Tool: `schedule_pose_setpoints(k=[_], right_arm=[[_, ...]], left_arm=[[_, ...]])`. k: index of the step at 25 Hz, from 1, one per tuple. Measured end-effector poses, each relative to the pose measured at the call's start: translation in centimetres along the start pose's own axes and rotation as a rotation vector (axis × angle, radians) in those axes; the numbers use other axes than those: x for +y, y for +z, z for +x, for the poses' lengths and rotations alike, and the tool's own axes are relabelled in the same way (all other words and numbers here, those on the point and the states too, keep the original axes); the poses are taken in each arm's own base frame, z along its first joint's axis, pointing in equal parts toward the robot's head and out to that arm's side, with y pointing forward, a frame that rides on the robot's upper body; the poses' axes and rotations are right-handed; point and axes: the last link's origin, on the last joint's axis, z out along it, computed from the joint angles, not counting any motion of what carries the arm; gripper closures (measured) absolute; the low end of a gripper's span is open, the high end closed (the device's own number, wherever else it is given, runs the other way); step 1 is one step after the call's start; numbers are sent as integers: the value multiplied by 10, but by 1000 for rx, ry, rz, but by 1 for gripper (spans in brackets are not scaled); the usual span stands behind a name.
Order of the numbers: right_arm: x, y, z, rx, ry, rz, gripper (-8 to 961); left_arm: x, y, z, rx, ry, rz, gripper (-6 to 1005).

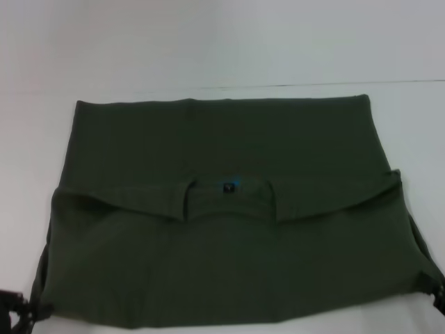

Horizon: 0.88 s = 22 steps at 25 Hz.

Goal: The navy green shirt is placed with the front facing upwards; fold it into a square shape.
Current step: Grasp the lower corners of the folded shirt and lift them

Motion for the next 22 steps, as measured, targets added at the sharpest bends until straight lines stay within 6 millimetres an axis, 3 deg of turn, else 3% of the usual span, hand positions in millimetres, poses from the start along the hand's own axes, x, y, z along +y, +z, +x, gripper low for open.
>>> schedule_pose_setpoints(k=[11,16,22], right_arm=[[23,-40,21,-46,-50,23,858],[26,-42,28,-24,-50,24,857],[27,-36,29,-24,-45,10,856]], left_arm=[[26,-21,-16,31,-9,7,966],[34,-33,-17,42,-5,-6,965],[32,-33,-15,39,5,-8,965]])
